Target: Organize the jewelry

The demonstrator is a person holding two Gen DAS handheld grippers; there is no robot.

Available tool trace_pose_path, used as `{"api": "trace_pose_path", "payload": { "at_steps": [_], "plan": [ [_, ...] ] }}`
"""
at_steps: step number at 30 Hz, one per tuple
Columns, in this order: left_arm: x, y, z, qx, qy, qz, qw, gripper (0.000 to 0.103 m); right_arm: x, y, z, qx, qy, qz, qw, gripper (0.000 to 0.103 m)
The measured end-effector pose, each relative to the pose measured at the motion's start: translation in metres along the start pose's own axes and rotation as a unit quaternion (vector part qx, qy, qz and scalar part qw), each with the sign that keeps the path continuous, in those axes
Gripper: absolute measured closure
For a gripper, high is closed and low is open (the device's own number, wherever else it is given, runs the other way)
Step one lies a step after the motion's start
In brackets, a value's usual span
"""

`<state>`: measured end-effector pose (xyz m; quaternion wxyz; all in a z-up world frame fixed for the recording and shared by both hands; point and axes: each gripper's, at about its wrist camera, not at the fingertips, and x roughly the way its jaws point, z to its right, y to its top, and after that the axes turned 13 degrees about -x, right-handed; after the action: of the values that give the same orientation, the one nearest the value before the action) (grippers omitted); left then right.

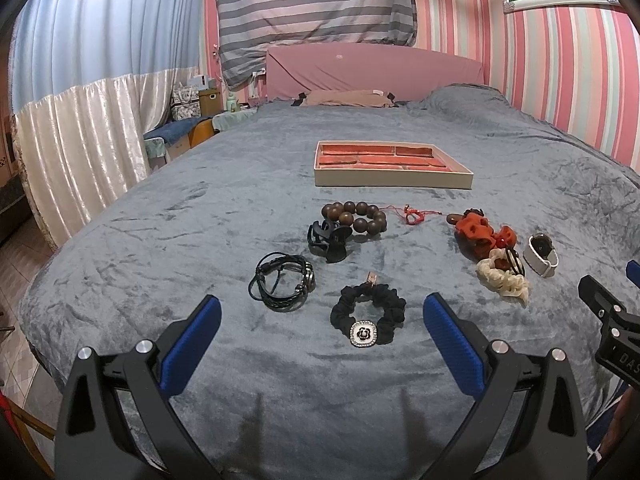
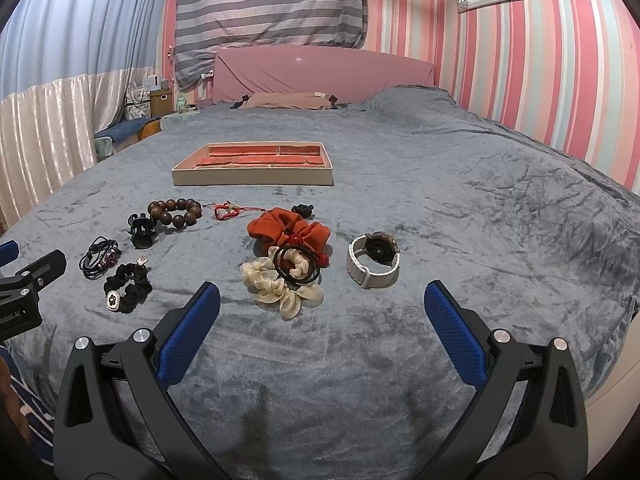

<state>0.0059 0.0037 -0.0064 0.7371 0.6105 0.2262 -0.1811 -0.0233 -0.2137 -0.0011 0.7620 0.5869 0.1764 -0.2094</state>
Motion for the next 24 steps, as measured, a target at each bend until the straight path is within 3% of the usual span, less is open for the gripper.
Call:
{"api": "trace_pose_path", "payload": {
  "at_steps": [24],
  "plan": [
    [0.0057, -0.0009, -0.0084, -0.006, 0.002, -0.007, 1.0000, 0.004, 0.0043, -0.0011, -0.0049, 0.000, -0.010, -0.007, 1.000, 0.004]
  ]
}}
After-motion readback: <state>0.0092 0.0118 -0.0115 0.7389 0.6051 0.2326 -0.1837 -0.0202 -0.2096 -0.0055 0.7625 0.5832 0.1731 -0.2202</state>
